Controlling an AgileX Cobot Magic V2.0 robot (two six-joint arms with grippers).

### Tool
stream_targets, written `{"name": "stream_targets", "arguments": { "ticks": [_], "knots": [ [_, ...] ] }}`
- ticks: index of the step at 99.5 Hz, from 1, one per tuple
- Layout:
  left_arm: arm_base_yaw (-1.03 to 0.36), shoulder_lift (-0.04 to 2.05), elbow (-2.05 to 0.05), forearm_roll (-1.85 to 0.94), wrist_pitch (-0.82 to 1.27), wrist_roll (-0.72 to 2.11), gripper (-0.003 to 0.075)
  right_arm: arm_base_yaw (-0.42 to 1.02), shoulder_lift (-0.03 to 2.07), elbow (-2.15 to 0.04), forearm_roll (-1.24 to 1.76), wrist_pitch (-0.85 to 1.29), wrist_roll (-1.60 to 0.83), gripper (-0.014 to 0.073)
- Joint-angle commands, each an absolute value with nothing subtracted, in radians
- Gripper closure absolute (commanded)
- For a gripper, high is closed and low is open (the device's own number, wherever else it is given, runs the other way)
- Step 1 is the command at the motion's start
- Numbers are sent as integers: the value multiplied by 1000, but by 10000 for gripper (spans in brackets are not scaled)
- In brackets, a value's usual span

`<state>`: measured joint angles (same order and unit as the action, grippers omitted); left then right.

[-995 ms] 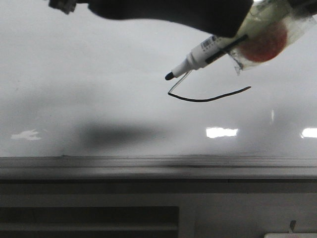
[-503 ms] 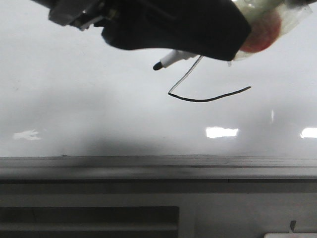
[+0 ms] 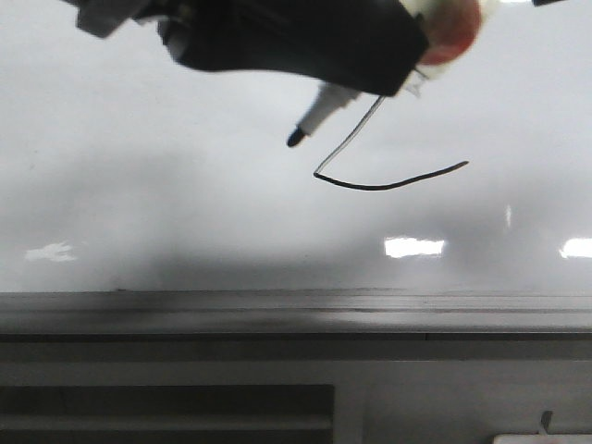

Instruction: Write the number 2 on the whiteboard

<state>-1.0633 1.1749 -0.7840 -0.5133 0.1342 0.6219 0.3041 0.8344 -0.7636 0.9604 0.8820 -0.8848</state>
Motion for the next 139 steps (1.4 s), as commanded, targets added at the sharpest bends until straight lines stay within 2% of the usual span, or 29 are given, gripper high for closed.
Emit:
{"name": "stream_targets", "arguments": {
  "ticks": [1, 20, 40, 63, 88, 113, 122, 123, 124, 132, 139],
  "knots": [
    [-1020, 1113, -794, -533, 52, 565, 741, 287, 795, -794, 1015, 787, -883, 178],
    [-923, 978, -676, -604, -59, 486, 741, 241, 715, -777, 1011, 671, -876, 178],
    [-941, 915, -522, -849, -323, 486, 741, 239, 693, -733, 1026, 604, -864, 178],
    [-964, 1008, -520, -898, -476, 462, 741, 239, 693, -720, 1042, 584, -862, 178],
    [-964, 1157, -583, -898, -490, 462, 741, 239, 693, -717, 1045, 584, -862, 178],
    [-963, 1199, -597, -898, -498, 464, 734, 239, 693, -695, 1045, 586, -862, 178],
    [-963, 1199, -597, -898, -495, 464, 650, 239, 693, -681, 1045, 584, -862, 178],
    [-963, 1199, -597, -898, -495, 464, 438, 239, 693, -667, 1046, 584, -862, 178],
    [-963, 1199, -597, -898, -495, 464, 438, 239, 693, -666, 1046, 584, -862, 178],
    [-963, 1199, -597, -901, -495, 464, 274, 239, 693, -663, 1046, 586, -862, 178],
    [-963, 1187, -597, -901, -491, 464, 213, 239, 692, -663, 1046, 574, -862, 178]
  ]
}}
